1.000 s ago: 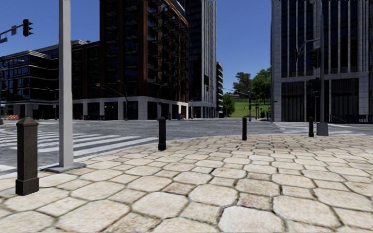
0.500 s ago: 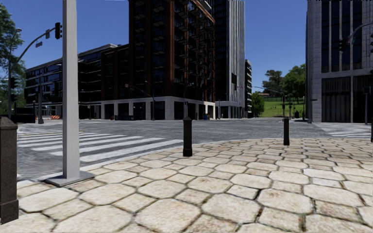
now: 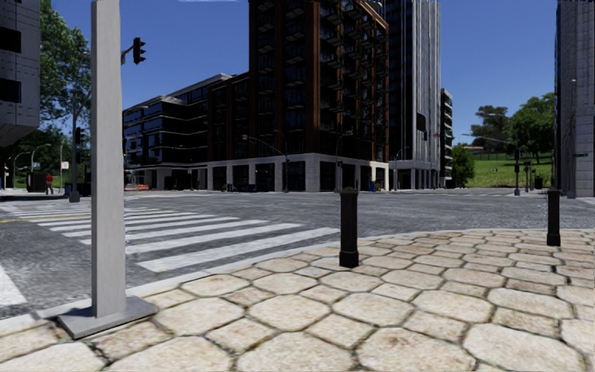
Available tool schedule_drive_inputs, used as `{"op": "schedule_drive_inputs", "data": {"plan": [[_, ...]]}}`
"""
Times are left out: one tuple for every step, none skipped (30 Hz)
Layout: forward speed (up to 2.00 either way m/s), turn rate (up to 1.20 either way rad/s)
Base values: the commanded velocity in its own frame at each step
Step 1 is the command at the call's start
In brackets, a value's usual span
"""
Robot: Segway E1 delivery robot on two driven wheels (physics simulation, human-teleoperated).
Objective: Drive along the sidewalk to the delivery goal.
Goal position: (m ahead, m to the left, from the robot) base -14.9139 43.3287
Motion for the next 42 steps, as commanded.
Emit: {"op": "schedule_drive_inputs", "data": {"plan": [[1.46,0.4],[1.46,0.4],[1.46,0.4],[1.46,0.4],[1.46,0.4],[1.46,0.4],[1.46,0.4],[1.46,0.4],[1.46,0.39],[1.46,0.36],[1.46,0.31],[1.46,0.31],[1.46,0.28],[1.46,0.24],[1.46,0.17],[1.46,0.17],[1.46,0.11],[1.46,0.07],[1.46,0.04],[1.46,0.04],[1.46,0.18],[1.46,0.55],[1.46,0.55],[1.46,0.59],[1.46,0.6],[1.46,0.6],[1.46,0.6],[1.46,0.61],[1.46,0.6],[1.46,0.57],[1.46,0.55],[1.46,0.55],[1.46,0.54],[1.46,0.48],[1.46,0.46],[1.46,0.46],[1.46,0.41],[1.46,0.27],[1.62,0.0],[1.62,0.0],[1.77,0.0],[1.9,0.0]]}}
